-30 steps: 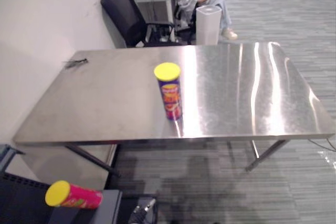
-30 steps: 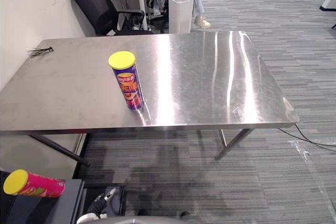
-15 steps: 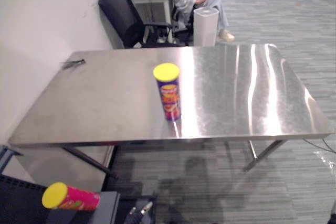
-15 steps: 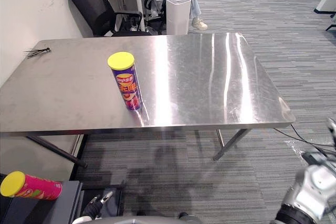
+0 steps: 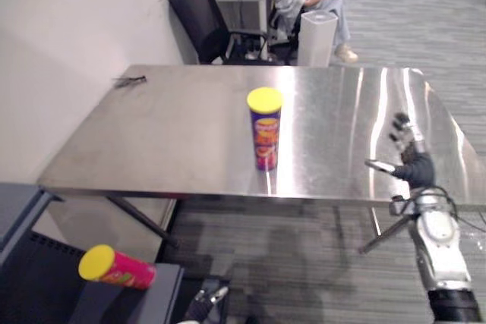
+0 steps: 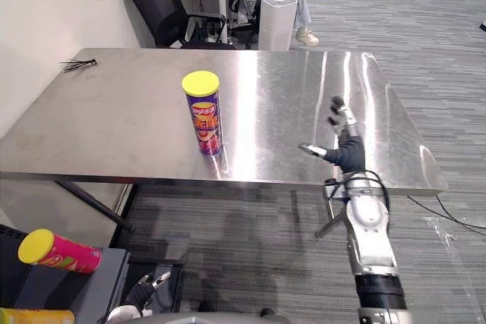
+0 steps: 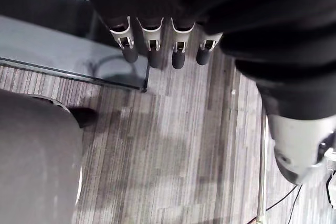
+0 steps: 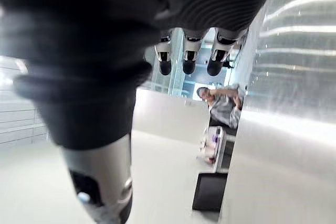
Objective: Put the gum and the chips on the shelf.
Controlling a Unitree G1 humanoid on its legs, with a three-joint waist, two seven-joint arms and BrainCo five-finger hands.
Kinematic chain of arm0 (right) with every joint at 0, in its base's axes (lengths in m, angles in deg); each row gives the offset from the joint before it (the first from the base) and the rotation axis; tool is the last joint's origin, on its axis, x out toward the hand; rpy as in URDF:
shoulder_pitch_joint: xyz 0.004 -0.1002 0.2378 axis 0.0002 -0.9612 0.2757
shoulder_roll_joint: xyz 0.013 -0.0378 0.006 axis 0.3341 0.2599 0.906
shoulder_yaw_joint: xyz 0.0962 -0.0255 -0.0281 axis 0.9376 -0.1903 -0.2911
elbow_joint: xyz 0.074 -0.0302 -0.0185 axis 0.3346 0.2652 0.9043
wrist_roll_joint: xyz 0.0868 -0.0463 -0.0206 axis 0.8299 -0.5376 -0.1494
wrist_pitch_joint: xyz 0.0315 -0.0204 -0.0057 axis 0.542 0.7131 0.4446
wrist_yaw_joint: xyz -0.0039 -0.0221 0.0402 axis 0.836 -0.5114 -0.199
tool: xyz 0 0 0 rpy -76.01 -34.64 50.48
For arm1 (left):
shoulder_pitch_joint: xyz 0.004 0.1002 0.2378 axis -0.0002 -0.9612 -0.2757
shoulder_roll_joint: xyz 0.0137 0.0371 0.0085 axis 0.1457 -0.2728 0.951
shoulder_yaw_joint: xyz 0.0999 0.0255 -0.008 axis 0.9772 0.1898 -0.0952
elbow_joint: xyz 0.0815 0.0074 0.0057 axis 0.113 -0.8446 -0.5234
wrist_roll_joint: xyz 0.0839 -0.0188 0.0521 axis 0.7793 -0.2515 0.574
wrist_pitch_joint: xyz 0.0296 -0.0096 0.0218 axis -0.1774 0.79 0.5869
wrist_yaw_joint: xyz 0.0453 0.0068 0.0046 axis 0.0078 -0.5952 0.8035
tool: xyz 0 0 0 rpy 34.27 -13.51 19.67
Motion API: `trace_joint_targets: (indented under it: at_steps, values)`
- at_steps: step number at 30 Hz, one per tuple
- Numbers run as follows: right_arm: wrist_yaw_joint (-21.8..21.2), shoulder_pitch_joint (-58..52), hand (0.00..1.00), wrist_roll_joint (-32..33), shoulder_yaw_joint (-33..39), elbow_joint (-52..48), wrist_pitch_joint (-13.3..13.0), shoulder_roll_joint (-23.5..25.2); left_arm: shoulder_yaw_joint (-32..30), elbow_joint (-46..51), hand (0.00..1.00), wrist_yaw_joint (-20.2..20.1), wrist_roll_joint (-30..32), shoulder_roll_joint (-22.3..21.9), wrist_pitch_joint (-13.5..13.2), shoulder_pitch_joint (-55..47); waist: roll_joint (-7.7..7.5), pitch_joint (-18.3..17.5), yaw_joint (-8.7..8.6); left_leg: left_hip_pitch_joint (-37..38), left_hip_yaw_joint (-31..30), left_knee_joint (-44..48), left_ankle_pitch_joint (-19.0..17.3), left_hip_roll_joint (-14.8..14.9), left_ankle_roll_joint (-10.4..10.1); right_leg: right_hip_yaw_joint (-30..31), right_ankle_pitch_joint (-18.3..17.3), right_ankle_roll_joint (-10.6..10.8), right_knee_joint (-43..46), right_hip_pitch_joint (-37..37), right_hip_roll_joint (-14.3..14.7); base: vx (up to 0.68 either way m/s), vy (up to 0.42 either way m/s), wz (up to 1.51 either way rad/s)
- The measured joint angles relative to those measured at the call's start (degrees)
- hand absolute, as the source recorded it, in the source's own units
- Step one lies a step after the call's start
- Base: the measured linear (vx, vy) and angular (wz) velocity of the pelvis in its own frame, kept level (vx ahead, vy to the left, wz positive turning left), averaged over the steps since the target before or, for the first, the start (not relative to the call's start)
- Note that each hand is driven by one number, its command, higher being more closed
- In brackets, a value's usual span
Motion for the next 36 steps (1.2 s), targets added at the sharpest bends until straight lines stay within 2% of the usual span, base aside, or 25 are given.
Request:
trace_joint_targets:
  at_steps: [4, 7, 16, 36]
  values:
    - [-0.63, 4.99, 0.0, 0.22, -5.63, 2.77, 0.34, 0.12, 1.12, -0.01, 0.0, 0.07, -0.08, 0.32, 0.0, 0.23, -0.16, -0.2, 0.46, 0.0, -0.4, -0.25, 0.59, -0.19, 0.34, -0.54, 0.52, 0.36, -0.79, 0.46, -0.21, -0.05, 0.004, 0.07]
    - [-0.49, 7.33, 0.0, 0.3, -7.25, 3.9, 0.37, 1.01, 1.22, -0.02, 0.0, 0.17, -0.09, 0.35, 0.07, 0.33, -0.28, -0.5, 0.94, 0.01, -0.54, -1.35, 1.5, -0.29, 0.42, -0.81, 0.94, 0.46, -1.21, 0.29, -0.25, -0.04, -0.005, 0.04]
    - [-0.22, 12.76, 0.0, 0.41, -10.38, 8.43, 1.92, 2.5, 1.19, 0.65, 0.0, 0.57, -0.09, 0.26, 0.19, 0.35, -0.37, -0.6, 1.71, 0.14, -1.96, -3.31, 3.23, -0.38, 0.39, -2.3, 1.38, 0.42, -1.73, 0.38, -0.17, -0.03, -0.017, 0.08]
    - [0.88, 18.69, 0.0, 0.43, -15.75, 17.64, 4.05, 6.64, 0.89, 1.98, 0.0, 2.01, -0.11, 0.15, 0.58, -0.05, -0.95, -0.23, 2.31, 0.59, -2.67, -3.67, 3.29, -0.48, 0.38, -3.16, 1.43, 0.42, -2.6, 1.4, -0.25, 0.0, -0.004, 0.01]
